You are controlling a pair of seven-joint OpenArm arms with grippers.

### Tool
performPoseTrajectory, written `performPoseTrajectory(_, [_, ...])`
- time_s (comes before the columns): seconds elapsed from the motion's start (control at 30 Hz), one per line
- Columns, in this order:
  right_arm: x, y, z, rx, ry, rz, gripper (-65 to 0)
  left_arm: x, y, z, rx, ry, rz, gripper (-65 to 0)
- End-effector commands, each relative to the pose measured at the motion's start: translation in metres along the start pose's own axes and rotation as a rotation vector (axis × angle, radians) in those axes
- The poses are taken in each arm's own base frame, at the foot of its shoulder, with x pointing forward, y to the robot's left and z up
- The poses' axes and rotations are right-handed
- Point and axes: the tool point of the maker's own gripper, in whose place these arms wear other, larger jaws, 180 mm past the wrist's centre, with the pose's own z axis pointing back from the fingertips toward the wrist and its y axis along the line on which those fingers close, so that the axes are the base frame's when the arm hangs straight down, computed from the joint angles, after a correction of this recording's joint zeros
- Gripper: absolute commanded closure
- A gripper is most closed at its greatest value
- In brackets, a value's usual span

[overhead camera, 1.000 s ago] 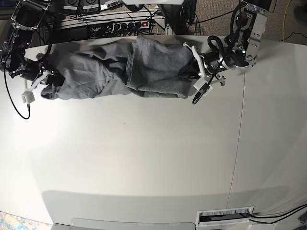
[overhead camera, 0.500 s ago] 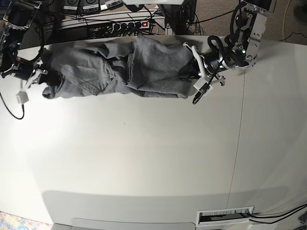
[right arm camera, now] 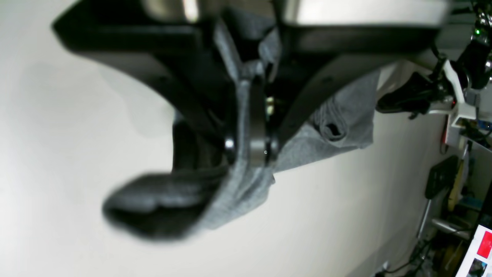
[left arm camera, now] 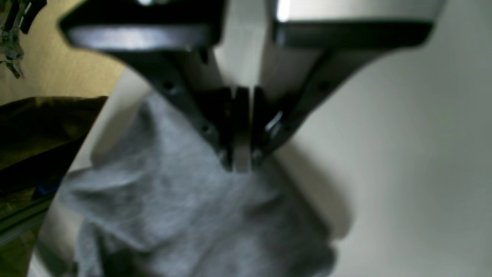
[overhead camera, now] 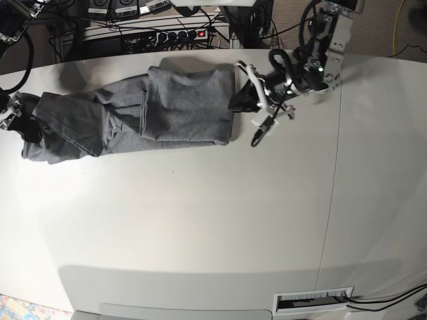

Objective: Fold the T-shirt properly
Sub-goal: 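Fold the other end with the right gripper toward the left gripper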

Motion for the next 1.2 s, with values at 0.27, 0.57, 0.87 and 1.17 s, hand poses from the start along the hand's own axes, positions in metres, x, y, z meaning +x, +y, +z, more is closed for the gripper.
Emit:
performPoseTrajectory(0.27, [0.006, 0.016, -0.014, 0.055, 0.036, 0.051, 0.0, 0.018, -0.014, -0.012, -0.008, -0.052, -0.017, 0.0])
performPoseTrajectory(0.57, [-0.01, 0.073, -0.088, 0.256, 0.112, 0.071, 0.0, -0.017, -0.001, -0.019, 0.03, 0.054, -0.008, 0.0])
performPoseTrajectory(0.87, [-0.039, 0.128, -0.134, 0.423, 0.145, 0.041, 0.0, -0.062, 0.01, -0.029, 0.045, 0.116, 0.064, 0.0])
performPoseTrajectory(1.17, [-0.056, 0.171, -0.155, 0.535, 0.115, -0.004, 0.0, -0.056, 0.011, -0.03, 0.048, 0.091, 0.059, 0.0])
